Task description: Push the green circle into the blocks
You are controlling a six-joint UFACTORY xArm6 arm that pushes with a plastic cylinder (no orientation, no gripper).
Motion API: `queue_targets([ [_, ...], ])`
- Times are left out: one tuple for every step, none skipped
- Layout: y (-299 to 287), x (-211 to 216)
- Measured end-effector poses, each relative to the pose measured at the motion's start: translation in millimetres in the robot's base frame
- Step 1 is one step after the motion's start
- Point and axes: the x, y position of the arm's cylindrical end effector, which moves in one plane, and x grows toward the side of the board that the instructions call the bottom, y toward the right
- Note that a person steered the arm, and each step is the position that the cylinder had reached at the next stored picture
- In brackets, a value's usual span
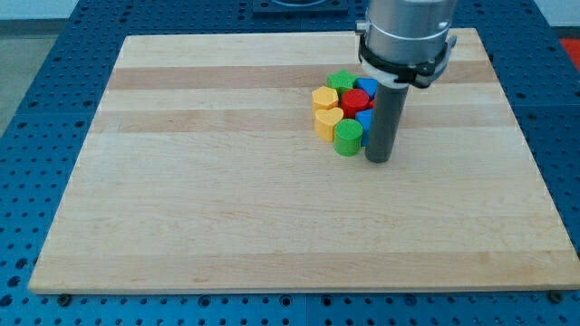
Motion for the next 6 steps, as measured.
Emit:
queue_targets([
  [-9.7, 11.1],
  [-23.1, 11.1],
  [-27.9, 10.8],
  [-28.1, 6.1],
  [-28.1, -3.2],
  [-29.0, -10.2],
])
